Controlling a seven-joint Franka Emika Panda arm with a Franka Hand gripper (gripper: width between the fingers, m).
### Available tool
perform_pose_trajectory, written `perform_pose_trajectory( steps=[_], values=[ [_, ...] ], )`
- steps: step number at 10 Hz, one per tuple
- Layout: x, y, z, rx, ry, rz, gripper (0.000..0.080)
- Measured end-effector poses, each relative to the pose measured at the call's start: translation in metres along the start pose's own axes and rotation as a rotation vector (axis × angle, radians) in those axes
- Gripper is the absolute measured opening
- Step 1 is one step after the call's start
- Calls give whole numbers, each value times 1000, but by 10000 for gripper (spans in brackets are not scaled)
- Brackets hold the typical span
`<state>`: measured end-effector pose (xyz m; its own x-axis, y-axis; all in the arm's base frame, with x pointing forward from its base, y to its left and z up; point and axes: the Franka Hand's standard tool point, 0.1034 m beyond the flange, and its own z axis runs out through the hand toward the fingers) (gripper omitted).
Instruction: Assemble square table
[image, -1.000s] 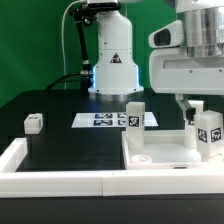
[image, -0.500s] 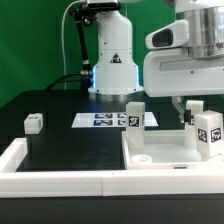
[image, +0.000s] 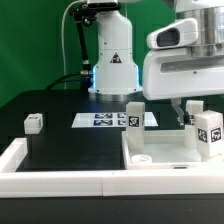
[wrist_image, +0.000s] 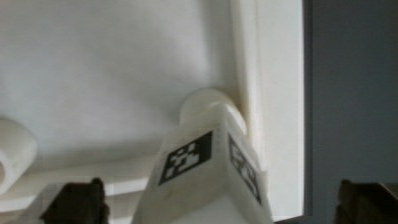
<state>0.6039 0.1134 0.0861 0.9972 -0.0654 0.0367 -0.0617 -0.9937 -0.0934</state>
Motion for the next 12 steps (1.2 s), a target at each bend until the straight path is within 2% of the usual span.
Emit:
perform_pose_trajectory(
  steps=[4,6,7,8,9,10,12],
  values=[
    [3,5,-1,-30,1,-215,649],
    [3,5,-1,-30,1,-185,649],
    [3,6,-1,-30,0,-185,528],
    [3,6,-1,-30,0,-184,528],
    [3,6,-1,-30,0,-184,329],
    [3,6,-1,-30,2,-184,295],
    [3,6,-1,-30,2,-178,295]
  ],
)
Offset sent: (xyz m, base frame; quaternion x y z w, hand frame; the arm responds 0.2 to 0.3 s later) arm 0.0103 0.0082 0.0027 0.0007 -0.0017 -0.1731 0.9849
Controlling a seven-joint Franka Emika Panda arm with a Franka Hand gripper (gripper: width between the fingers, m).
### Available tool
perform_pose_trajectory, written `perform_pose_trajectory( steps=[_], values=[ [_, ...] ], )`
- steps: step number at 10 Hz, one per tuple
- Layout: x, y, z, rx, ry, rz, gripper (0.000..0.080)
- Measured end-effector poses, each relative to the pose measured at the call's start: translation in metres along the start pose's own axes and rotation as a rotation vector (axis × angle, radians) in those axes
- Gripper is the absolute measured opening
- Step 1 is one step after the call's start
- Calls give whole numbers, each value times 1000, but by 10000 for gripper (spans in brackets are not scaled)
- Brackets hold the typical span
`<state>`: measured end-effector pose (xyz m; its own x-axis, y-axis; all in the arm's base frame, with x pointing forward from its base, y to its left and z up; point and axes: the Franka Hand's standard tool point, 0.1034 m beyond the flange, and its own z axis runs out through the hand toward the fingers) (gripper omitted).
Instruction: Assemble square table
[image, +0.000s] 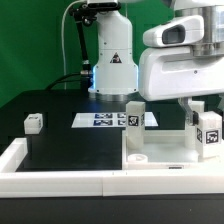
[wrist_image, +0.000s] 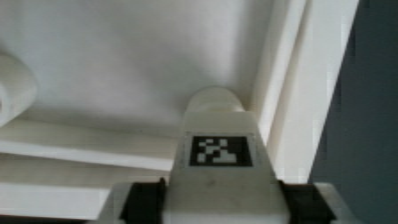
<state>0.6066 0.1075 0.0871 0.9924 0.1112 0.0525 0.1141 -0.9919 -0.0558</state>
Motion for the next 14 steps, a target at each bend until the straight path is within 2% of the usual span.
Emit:
perform_pose_trajectory(
  steps=[3,10,14],
  values=[
    [0,0,0,1,0,61,295],
    [0,-11,2,11,10,790,295],
    [0,-14,2,14,-2,1073,295]
  ],
)
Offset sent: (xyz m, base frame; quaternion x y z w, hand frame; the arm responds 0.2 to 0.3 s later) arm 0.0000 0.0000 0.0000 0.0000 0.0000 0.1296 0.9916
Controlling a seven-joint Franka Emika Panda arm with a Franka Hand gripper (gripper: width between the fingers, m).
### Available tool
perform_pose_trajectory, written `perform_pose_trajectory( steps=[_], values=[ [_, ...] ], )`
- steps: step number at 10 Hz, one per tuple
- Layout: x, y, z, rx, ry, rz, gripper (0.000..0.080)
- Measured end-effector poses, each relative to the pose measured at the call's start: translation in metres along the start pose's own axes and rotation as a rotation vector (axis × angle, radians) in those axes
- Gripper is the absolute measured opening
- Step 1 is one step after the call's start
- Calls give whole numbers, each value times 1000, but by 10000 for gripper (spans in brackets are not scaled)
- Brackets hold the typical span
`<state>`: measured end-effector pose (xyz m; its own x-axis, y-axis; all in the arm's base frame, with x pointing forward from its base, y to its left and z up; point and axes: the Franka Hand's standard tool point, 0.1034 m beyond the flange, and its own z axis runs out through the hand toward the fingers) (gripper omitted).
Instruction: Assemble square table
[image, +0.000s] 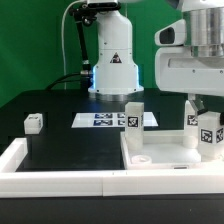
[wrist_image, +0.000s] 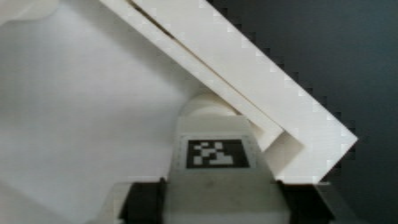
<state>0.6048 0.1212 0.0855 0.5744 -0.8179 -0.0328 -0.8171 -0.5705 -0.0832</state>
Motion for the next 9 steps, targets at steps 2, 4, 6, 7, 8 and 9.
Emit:
perform_pose_trajectory(
  steps=[2,4,6,7,8,9],
  values=[
    [0,0,0,0,0,74,295],
    [0,0,0,-1,1,4,568],
    [-3,0,0,-12,-3,-44,632],
    [0,-2,-2,-9,7,-197,632],
    [1,-2,-2,-6,12,-297,646],
    [0,-2,-1,-6,13,-376,649]
  ],
)
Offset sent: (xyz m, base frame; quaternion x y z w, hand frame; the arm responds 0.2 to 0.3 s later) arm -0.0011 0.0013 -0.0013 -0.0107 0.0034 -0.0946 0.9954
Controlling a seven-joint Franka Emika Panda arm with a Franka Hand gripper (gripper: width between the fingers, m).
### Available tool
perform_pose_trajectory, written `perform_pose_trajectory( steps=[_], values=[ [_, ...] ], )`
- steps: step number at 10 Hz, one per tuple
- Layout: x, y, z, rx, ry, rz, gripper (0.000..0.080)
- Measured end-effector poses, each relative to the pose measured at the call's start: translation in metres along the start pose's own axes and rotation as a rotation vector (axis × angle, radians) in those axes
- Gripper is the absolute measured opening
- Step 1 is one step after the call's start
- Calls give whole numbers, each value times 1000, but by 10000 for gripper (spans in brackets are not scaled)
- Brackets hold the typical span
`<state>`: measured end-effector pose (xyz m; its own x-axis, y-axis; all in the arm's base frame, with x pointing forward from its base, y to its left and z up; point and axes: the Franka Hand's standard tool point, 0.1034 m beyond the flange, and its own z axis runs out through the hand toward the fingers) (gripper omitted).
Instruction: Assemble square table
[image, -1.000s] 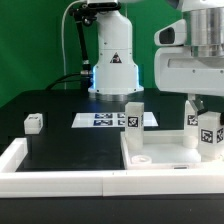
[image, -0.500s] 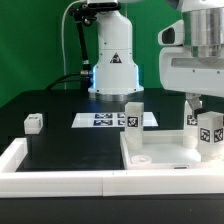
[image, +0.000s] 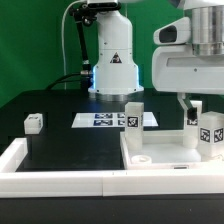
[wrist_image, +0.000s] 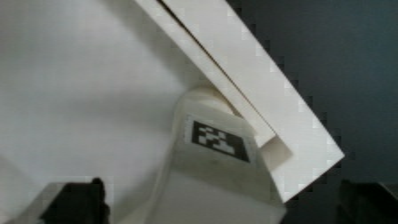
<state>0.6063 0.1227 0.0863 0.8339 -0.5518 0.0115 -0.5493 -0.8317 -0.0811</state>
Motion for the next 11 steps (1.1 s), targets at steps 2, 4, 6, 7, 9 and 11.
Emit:
perform_pose_trajectory(
  steps=[2,4,6,7,9,11],
  values=[
    [0,1,1,0,4,-116,649],
    [1,3,1,-7,7,-276,649],
    [2,4,1,-8,7,-413,649],
    [3,4,2,-13,15,-498,649],
    [3,5,4,-26,23,-638,649],
    [3,5,4,-33,23,-748,649]
  ],
)
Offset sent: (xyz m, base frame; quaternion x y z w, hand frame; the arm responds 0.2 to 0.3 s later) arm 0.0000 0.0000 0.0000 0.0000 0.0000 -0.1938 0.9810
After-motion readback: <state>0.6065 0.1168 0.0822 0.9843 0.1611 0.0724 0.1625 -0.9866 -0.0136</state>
